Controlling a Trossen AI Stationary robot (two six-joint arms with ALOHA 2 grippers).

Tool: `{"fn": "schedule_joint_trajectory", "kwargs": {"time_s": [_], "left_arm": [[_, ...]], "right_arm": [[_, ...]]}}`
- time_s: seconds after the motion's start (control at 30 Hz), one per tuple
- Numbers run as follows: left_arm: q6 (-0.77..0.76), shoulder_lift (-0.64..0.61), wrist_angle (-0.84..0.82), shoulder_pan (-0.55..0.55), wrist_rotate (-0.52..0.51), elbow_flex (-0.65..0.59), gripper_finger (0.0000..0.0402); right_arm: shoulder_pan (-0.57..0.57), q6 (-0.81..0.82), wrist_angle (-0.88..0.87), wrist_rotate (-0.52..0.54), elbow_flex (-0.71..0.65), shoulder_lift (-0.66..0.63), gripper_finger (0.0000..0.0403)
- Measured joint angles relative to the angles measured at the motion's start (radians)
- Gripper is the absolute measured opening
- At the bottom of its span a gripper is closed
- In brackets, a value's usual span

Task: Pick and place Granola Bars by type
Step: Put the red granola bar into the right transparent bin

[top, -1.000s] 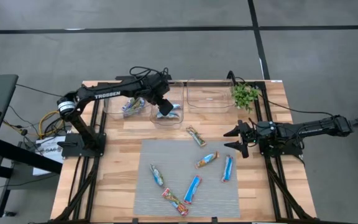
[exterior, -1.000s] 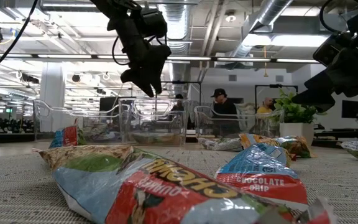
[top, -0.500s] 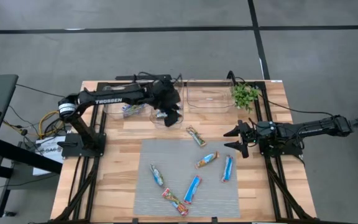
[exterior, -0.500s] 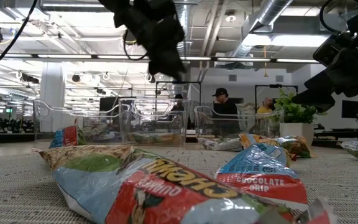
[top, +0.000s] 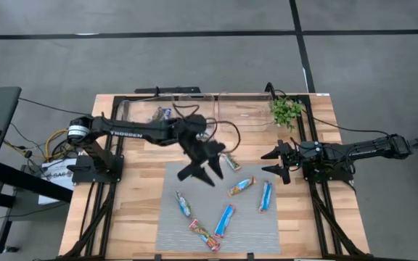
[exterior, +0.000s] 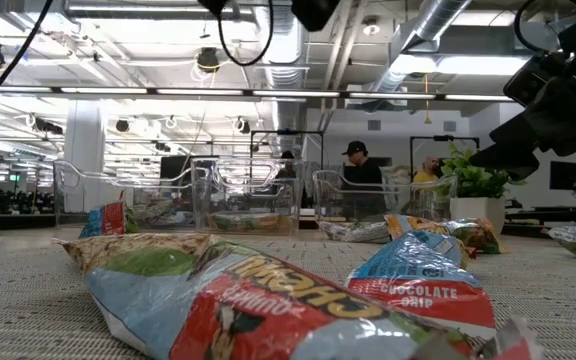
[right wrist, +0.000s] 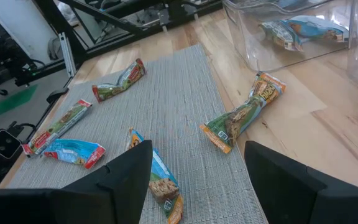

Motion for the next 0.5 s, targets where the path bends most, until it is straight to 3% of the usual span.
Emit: {"fn": "schedule_joint_trajectory", "kwargs": {"time_s": [0.17, 0.3, 0.5], "left_arm": [[0.003, 0.0, -0.055, -0.069, -0.002, 0.0, 0.0199], [0.099, 0.0, -0.182, -0.143, -0.022, 0.0, 0.0198], [0.319, 0.0, -0.478, -0.279, -0.229, 0.0, 0.0198]], "right_arm": [[0.0, 0.0, 0.0, 0.0, 0.0, 0.0, 0.0249], [0.0, 0.0, 0.0, 0.0, 0.0, 0.0, 0.0249], [0.0, 0.0, 0.0, 0.0, 0.0, 0.0, 0.0249]]}}
